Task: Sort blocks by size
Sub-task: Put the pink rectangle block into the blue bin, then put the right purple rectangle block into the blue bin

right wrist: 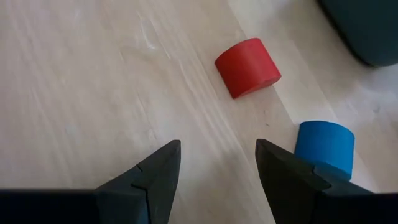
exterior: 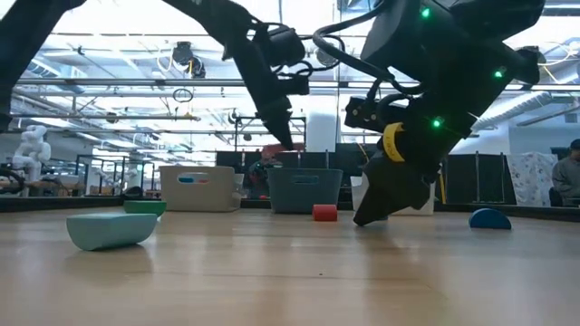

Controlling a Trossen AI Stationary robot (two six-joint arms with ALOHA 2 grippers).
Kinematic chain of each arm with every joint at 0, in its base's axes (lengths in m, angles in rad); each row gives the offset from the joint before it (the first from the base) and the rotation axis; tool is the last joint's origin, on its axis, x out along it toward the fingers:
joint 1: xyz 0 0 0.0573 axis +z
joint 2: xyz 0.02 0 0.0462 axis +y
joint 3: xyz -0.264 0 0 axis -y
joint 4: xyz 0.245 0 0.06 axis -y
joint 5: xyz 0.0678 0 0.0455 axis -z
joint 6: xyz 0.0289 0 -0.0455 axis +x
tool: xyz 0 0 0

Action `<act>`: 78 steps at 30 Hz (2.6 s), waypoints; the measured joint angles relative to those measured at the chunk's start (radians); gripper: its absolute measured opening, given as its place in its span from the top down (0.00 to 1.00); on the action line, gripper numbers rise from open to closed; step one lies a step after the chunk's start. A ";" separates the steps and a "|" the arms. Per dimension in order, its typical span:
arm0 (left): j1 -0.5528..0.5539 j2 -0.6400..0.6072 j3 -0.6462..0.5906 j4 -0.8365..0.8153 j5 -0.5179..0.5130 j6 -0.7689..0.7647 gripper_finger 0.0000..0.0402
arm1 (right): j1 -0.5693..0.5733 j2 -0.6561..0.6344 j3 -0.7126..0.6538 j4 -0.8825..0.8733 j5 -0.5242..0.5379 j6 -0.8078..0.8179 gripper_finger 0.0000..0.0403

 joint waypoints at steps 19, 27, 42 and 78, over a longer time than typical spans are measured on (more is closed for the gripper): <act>0.087 0.263 0.204 0.048 0.054 0.155 0.73 | -0.041 0.002 -0.001 0.051 -0.009 -0.032 0.50; 0.087 0.317 0.240 0.012 0.054 0.155 0.65 | -0.041 0.002 -0.001 0.047 -0.009 -0.023 0.50; 0.072 0.289 0.240 -0.043 -0.077 0.152 0.51 | -0.041 0.002 -0.001 0.044 -0.011 -0.008 0.50; -0.692 -0.337 -0.069 -0.578 -0.141 -0.827 0.51 | -0.082 0.001 -0.001 0.065 -0.023 -0.173 0.50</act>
